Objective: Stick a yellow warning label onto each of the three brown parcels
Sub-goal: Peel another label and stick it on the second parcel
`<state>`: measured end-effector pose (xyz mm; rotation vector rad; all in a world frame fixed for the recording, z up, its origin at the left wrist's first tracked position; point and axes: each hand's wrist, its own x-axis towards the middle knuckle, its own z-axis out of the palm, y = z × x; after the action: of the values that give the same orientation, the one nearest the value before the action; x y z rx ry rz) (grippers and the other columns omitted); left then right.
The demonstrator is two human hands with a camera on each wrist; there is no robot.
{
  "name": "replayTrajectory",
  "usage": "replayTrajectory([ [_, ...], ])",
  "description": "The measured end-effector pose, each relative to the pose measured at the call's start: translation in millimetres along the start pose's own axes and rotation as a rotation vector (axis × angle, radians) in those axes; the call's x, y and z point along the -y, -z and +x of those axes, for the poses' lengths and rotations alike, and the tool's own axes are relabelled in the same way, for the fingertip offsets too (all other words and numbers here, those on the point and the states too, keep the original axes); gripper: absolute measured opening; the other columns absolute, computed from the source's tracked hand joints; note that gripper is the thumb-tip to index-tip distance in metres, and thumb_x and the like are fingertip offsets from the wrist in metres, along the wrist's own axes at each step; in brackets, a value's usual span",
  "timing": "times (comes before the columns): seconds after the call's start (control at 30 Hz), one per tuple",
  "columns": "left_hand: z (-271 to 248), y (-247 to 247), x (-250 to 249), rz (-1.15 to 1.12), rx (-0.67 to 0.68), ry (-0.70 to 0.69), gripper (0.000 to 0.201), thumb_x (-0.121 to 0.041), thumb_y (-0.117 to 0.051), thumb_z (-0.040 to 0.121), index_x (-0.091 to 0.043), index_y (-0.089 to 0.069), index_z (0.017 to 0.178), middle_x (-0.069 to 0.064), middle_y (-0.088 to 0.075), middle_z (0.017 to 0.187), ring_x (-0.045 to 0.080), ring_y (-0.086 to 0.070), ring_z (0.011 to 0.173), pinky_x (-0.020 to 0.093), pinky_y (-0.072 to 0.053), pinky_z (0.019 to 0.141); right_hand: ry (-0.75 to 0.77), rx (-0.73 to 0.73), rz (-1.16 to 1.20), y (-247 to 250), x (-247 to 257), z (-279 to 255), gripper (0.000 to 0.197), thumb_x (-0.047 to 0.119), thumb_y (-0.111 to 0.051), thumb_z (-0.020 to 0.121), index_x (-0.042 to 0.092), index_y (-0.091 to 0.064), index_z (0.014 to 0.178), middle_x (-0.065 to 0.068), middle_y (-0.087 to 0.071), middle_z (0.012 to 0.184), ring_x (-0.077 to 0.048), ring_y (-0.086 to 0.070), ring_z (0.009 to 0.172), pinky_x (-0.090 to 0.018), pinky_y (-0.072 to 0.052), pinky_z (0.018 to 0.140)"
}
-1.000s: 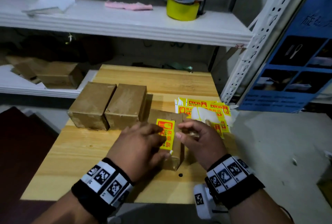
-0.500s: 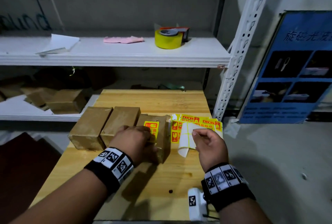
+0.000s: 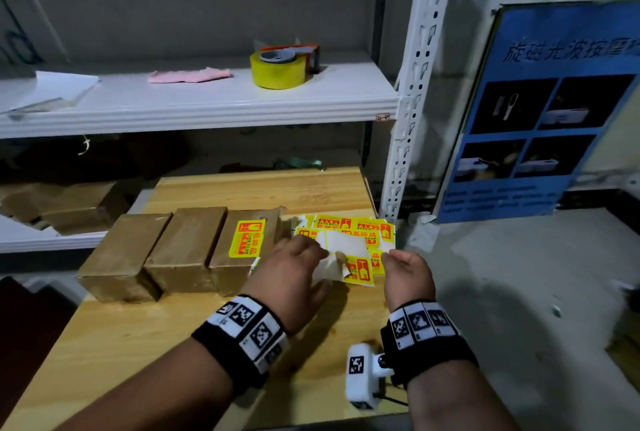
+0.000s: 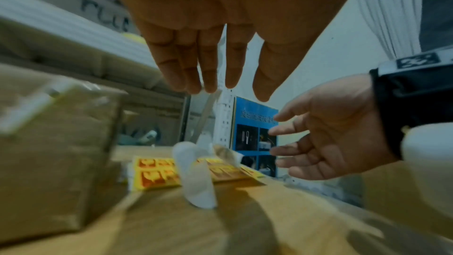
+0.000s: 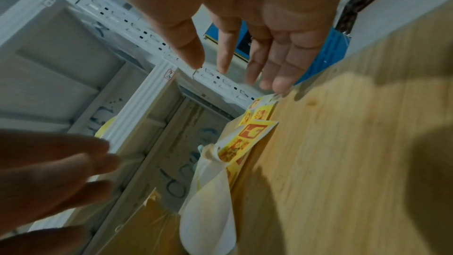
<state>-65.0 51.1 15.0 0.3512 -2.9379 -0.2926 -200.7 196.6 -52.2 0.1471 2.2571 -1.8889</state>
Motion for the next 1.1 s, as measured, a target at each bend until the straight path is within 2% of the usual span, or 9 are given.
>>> replayTrajectory([
  [0.13, 30, -30, -10, 0.027, 0.208, 0.092, 0.072, -0.034, -0.066, 0.089, -0.021, -0.036, 0.153, 0.006, -0.03, 0.163, 0.028, -0.031, 0.148, 0.036, -0.029, 0.121, -0.037, 0.026, -0.032, 8, -4, 8, 0.024, 0.026, -0.065, 0.096, 0.012, -0.068, 0.115, -0.006, -0.068, 0.104, -0.023, -0.061, 0.096, -0.027, -0.041, 0.085],
  [0.2, 46, -44, -3, 0.042, 0.309, 0.146, 0.079, -0.028, -0.064, 0.092, -0.021, -0.023, 0.159, 0.006, -0.012, 0.17, 0.03, -0.016, 0.155, 0.04, -0.02, 0.125, -0.048, 0.034, -0.046, 9, -11, 12, 0.028, 0.028, -0.065, 0.095, 0.011, -0.069, 0.116, -0.009, -0.071, 0.11, -0.029, -0.065, 0.104, -0.033, -0.049, 0.093],
  [0.3, 60, -62, 9, 0.066, 0.415, 0.134, 0.077, -0.025, -0.057, 0.097, -0.03, -0.015, 0.161, 0.002, 0.001, 0.172, 0.031, -0.004, 0.158, 0.041, -0.012, 0.127, -0.088, 0.049, -0.061, 9, -16, 15, 0.029, 0.033, -0.066, 0.092, 0.013, -0.072, 0.113, -0.012, -0.073, 0.101, -0.035, -0.068, 0.097, -0.05, -0.056, 0.095],
  [0.4, 58, -68, 13, 0.058, 0.46, 0.087, 0.068, -0.028, -0.051, 0.098, -0.036, -0.023, 0.159, 0.0, -0.002, 0.172, 0.031, -0.004, 0.158, 0.04, -0.012, 0.126, -0.086, 0.067, -0.084, 10, -19, 19, 0.031, 0.037, -0.065, 0.087, 0.015, -0.074, 0.107, -0.006, -0.067, 0.089, -0.033, -0.068, 0.095, -0.053, -0.057, 0.093],
  [0.53, 25, -59, 8, 0.035, 0.403, 0.097, 0.065, -0.045, -0.052, 0.095, -0.04, -0.031, 0.156, -0.004, -0.009, 0.172, 0.026, -0.004, 0.158, 0.037, -0.01, 0.126, -0.115, 0.085, -0.071, 12, -13, 17, 0.023, 0.035, -0.064, 0.089, 0.016, -0.073, 0.098, -0.007, -0.07, 0.09, -0.033, -0.068, 0.098, -0.052, -0.056, 0.095],
  [0.73, -26, -42, -17, 0.061, 0.443, 0.135, 0.082, -0.068, -0.056, 0.081, -0.043, -0.027, 0.155, -0.004, -0.006, 0.172, 0.022, -0.001, 0.158, 0.035, -0.008, 0.125, -0.143, 0.083, -0.028, 13, -6, 7, 0.016, 0.025, -0.065, 0.093, 0.016, -0.07, 0.082, 0.002, -0.055, 0.061, -0.022, -0.051, 0.065, -0.041, -0.048, 0.075],
  [0.87, -21, -26, -20, 0.025, 0.436, 0.123, 0.089, -0.083, -0.048, 0.075, -0.041, -0.036, 0.152, -0.01, -0.014, 0.17, 0.019, -0.008, 0.157, 0.038, -0.014, 0.126, -0.144, 0.084, 0.025, 11, -3, 1, 0.022, 0.031, -0.067, 0.091, 0.012, -0.072, 0.101, -0.002, -0.062, 0.077, -0.025, -0.057, 0.078, -0.045, -0.054, 0.085],
  [1.0, 12, -8, -15, -0.028, 0.217, 0.115, 0.045, -0.054, -0.057, 0.093, -0.028, -0.065, 0.129, 0.0, -0.057, 0.146, 0.022, -0.05, 0.135, 0.03, -0.038, 0.108, -0.149, 0.058, 0.063, 18, 2, 0, 0.016, 0.031, -0.065, 0.093, 0.018, -0.07, 0.102, -0.005, -0.071, 0.096, -0.026, -0.066, 0.09, -0.044, -0.057, 0.091],
  [1.1, 44, -9, -11, -0.027, 0.145, 0.182, 0.034, -0.042, -0.059, 0.096, -0.024, -0.069, 0.123, 0.005, -0.066, 0.133, 0.026, -0.06, 0.122, 0.031, -0.045, 0.098, -0.151, 0.059, 0.097, 16, 2, 0, 0.02, 0.036, -0.065, 0.09, 0.019, -0.071, 0.097, -0.005, -0.074, 0.098, -0.027, -0.069, 0.092, -0.049, -0.057, 0.093],
])
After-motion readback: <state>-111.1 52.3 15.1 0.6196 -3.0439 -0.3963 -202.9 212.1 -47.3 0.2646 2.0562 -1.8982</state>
